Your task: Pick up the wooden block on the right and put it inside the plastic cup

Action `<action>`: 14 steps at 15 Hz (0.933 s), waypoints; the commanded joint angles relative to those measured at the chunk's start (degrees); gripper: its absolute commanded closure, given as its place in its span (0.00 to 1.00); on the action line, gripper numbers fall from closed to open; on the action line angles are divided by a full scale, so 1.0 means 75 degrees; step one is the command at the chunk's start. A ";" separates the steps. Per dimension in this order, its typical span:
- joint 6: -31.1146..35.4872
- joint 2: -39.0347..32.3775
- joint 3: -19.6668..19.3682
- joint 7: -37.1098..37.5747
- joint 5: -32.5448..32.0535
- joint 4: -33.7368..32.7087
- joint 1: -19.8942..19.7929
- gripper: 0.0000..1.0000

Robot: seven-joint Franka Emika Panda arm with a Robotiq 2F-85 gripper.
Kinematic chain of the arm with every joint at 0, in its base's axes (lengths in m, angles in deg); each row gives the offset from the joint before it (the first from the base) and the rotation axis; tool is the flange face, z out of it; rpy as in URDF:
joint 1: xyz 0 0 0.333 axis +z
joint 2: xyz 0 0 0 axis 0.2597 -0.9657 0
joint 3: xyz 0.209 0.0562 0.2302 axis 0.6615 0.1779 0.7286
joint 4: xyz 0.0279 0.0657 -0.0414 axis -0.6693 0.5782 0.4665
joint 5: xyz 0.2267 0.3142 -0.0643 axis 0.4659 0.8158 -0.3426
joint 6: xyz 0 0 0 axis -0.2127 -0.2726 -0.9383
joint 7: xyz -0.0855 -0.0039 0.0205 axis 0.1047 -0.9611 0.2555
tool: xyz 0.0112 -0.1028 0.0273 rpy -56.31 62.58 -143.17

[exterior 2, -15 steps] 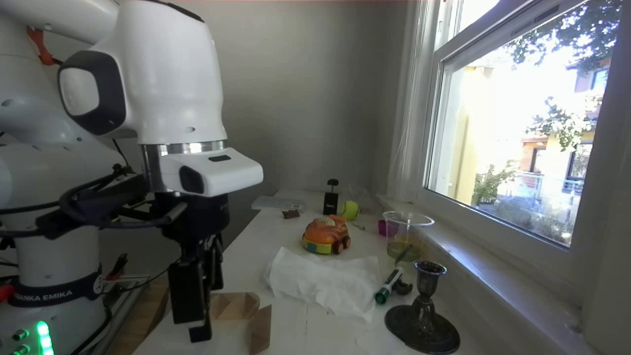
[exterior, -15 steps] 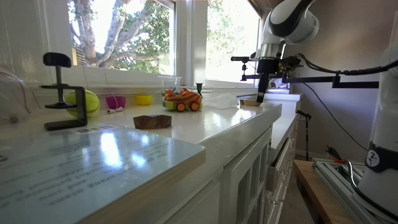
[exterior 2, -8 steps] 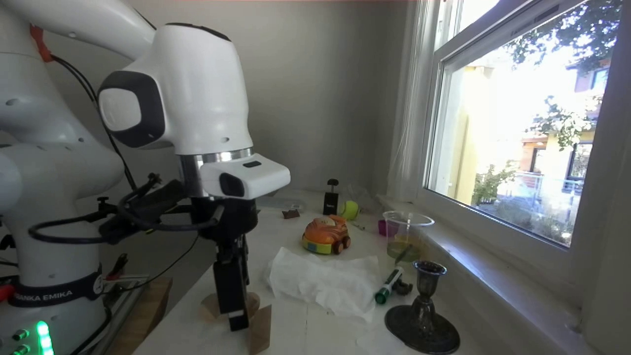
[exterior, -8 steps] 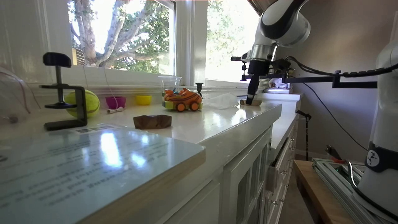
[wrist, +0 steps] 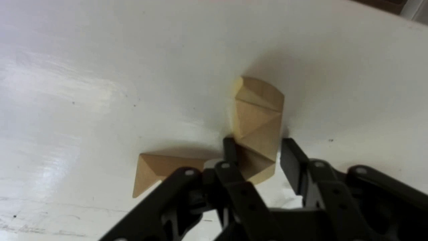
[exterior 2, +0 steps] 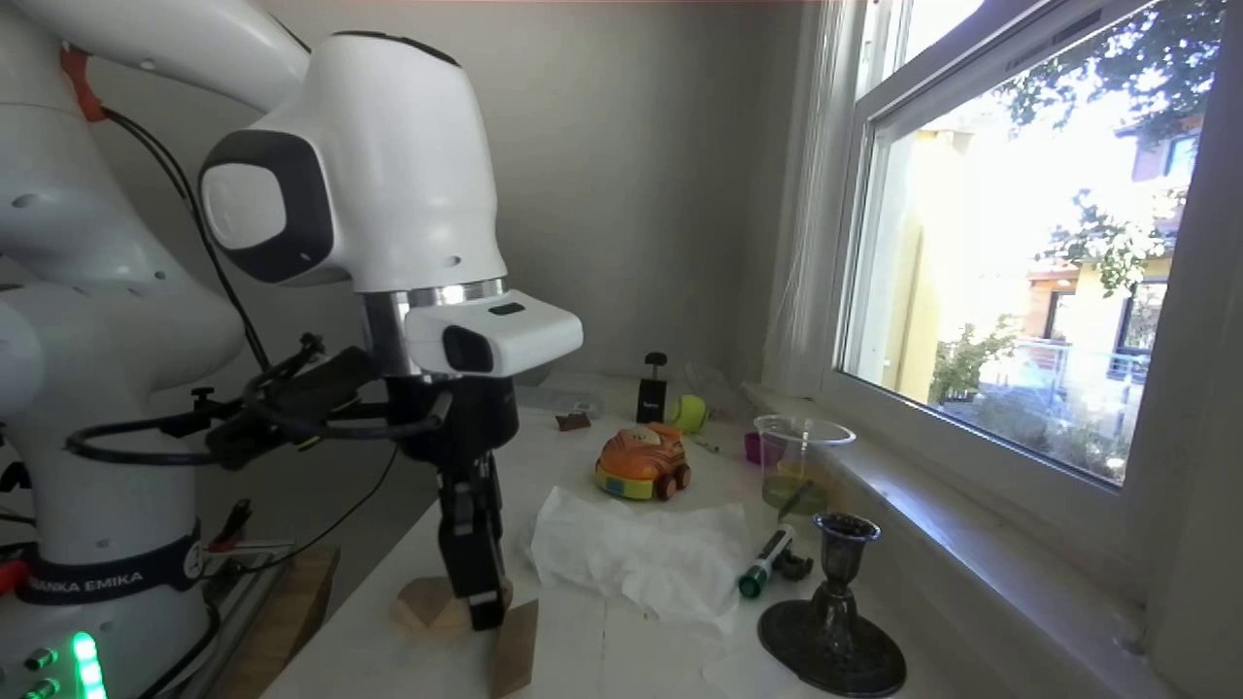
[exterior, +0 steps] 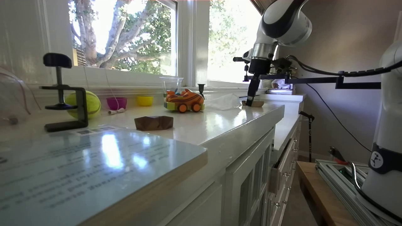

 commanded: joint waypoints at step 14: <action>0.1478 -0.0358 0.0511 0.0355 0.1100 -0.1340 0.1127 0.93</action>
